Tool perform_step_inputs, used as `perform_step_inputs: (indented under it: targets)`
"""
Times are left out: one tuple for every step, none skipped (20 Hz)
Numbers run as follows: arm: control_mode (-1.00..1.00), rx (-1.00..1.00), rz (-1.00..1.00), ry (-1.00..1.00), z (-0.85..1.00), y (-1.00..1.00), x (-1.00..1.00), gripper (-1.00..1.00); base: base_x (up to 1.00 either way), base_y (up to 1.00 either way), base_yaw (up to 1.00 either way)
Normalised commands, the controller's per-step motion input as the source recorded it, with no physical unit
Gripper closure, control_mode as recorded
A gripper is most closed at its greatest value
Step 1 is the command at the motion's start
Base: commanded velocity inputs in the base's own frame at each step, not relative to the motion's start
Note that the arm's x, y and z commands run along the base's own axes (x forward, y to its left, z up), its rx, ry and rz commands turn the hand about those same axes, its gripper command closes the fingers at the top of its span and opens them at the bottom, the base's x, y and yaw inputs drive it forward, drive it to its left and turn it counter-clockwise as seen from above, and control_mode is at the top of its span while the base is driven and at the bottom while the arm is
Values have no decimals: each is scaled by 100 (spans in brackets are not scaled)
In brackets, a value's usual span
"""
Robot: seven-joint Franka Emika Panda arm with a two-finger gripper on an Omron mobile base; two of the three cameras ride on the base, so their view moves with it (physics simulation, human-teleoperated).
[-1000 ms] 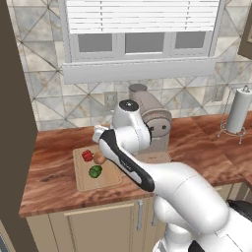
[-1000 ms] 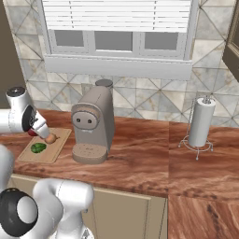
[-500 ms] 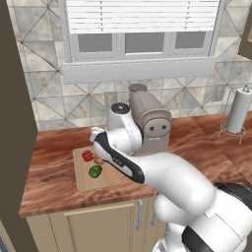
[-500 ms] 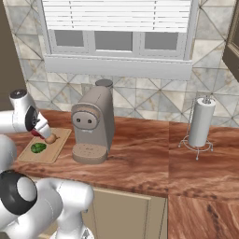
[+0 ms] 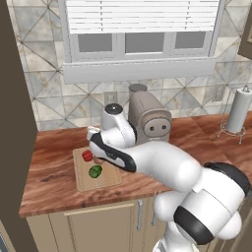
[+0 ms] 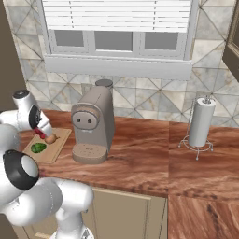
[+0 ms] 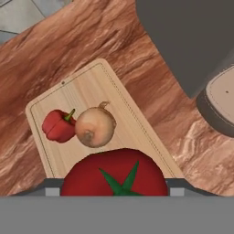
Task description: Place the avocado, onion, tomato, and bell pepper on the cutting board.
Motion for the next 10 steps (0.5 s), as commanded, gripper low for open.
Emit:
perform_step_inputs:
  targets:
    - [-100, 0, 0, 0, -10, 10, 24, 100, 0, 0, 0]
    - [-100, 0, 0, 0, -9, 14, 14, 100, 0, 0, 0]
    - [-100, 0, 0, 0, -11, 14, 11, 100, 0, 0, 0]
    - [-100, 0, 0, 0, -10, 12, 4, 100, 0, 0, 0]
    - [-100, 0, -2, 0, -14, 1, 0, 100, 0, 0, 0]
    - [-100, 0, -1, 0, -16, 0, 0, 100, 0, 0, 0]
    - [-100, 0, -2, 0, -15, 0, 0, 100, 0, 0, 0]
    - [-100, 0, -2, 0, -16, 0, 0, 100, 0, 0, 0]
    - [-100, 0, -1, 0, -16, 0, 0, 100, 0, 0, 0]
    - [-100, 0, -1, 0, -16, 0, 0, 100, 0, 0, 0]
